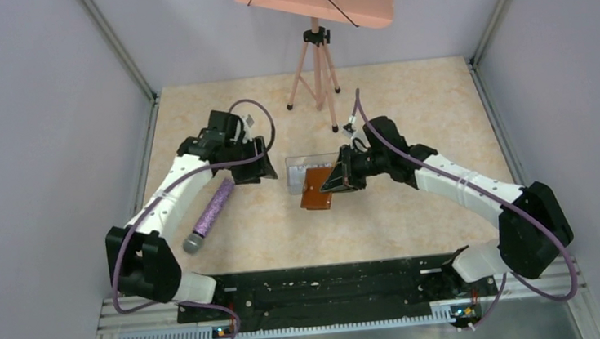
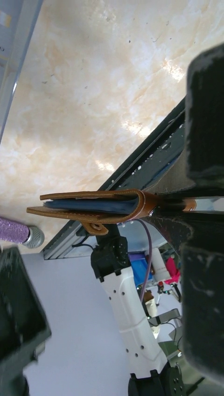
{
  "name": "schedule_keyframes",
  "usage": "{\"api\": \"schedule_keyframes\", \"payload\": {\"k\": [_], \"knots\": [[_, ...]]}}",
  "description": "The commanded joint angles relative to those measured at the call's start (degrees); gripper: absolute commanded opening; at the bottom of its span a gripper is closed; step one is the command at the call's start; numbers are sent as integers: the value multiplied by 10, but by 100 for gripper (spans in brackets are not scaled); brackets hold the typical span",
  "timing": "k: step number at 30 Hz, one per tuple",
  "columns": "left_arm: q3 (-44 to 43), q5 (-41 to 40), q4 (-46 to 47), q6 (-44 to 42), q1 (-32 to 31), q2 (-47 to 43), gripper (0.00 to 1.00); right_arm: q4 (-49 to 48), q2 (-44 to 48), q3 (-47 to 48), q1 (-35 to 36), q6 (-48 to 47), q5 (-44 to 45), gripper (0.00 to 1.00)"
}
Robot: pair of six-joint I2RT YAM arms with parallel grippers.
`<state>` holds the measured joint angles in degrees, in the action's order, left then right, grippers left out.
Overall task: Put the credit cards into the card holder
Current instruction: Open the card holder.
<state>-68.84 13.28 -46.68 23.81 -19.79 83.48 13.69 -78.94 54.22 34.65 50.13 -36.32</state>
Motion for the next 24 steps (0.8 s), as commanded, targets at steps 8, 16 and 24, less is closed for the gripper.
{"api": "schedule_keyframes", "payload": {"k": [8,16,24], "knots": [[-8,288,76,-24,-3,-21,62,-8,41,-10,2,10,0,0],[-60,119,15,-39,-107,0,63,2,28,-1,2,15,2,0],[-74,23,-18,-52,-138,23,60,13,21,11,2,10,1,0]]}}
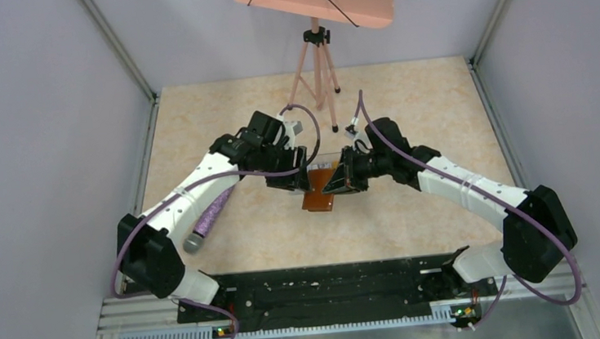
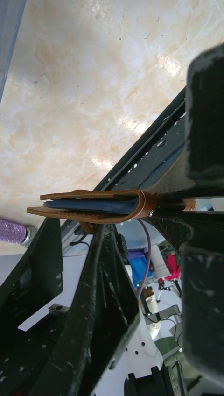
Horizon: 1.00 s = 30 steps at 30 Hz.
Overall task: Put the credit cards into the card holder
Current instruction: Open the card holder.
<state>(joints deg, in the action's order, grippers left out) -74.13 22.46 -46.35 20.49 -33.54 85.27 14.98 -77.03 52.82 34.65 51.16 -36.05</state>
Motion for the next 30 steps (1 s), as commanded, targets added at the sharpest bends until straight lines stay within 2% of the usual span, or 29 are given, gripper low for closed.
{"api": "schedule_keyframes", "payload": {"k": [1,5,9,12,16,21,30], "knots": [[-22,-81,-24,-21,0,6,57,1,2,25,2,0,-2,0],[-24,-97,-33,-30,1,7,44,2,3,25,2,0,-1,0],[-18,-75,-24,-21,4,11,46,0,4,25,2,0,-5,0],[-8,-27,0,-10,11,13,48,-3,5,26,2,0,-6,0],[-3,14,20,4,17,22,44,-5,4,25,3,1,-8,0],[-2,21,21,3,17,32,34,-10,4,24,2,5,-7,0],[-4,2,2,-12,18,32,32,-22,6,23,2,12,-3,0]]}}
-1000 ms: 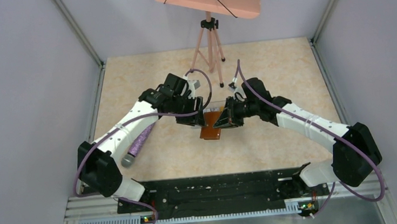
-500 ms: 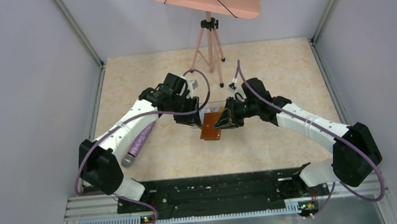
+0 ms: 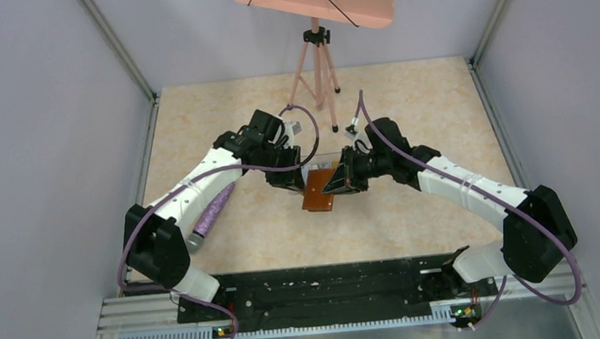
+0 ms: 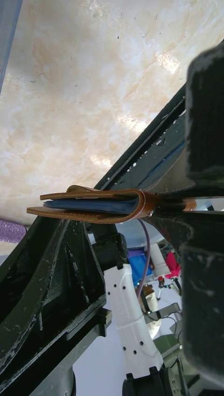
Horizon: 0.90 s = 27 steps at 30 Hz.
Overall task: Put the credit cards into the card holder
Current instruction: Open the card holder.
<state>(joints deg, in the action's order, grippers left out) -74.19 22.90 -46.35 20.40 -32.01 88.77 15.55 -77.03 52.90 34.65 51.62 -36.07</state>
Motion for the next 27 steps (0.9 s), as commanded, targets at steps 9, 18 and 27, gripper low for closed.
{"api": "schedule_keyframes", "payload": {"k": [9,18,27], "knots": [[-18,-1,-6,-19,3,2,22,-37,1,24,2,10,-3,0],[-20,3,-12,-18,2,-4,29,-41,3,30,2,12,4,0],[-16,8,-3,-11,2,-7,24,-48,8,24,2,17,1,0]]}}
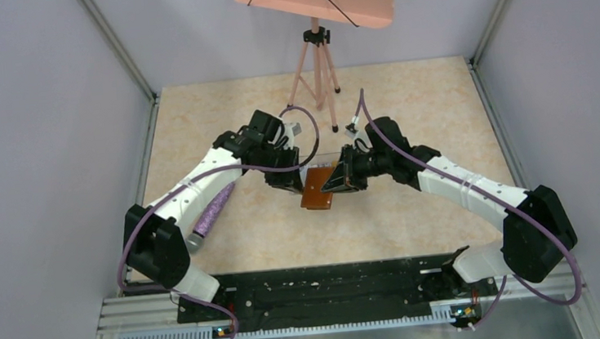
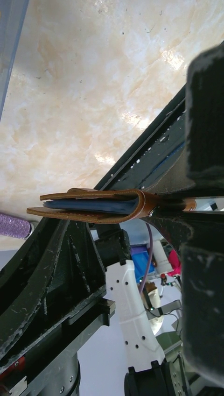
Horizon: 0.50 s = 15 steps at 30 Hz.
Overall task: Put the credit cards into the card holder
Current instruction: Open the card holder.
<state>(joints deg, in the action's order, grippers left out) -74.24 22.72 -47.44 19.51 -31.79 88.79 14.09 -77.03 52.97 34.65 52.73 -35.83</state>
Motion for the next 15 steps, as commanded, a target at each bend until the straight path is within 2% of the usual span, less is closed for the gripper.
{"api": "schedule_keyframes", "payload": {"k": [1,4,7,9,13,15], "knots": [[-17,11,9,-2,0,-7,19,-33,9,23,2,7,-1,0],[-21,13,6,-3,0,-7,2,-34,14,20,2,7,5,0],[-30,8,1,-6,1,-11,0,-33,19,16,2,4,12,1],[-41,-2,-4,-17,0,-18,0,-30,24,13,2,0,20,14],[-68,-38,-10,-54,0,-43,0,5,42,16,1,-34,52,53],[-82,-49,-11,-76,0,-60,0,39,52,23,-3,-57,70,66]]}}
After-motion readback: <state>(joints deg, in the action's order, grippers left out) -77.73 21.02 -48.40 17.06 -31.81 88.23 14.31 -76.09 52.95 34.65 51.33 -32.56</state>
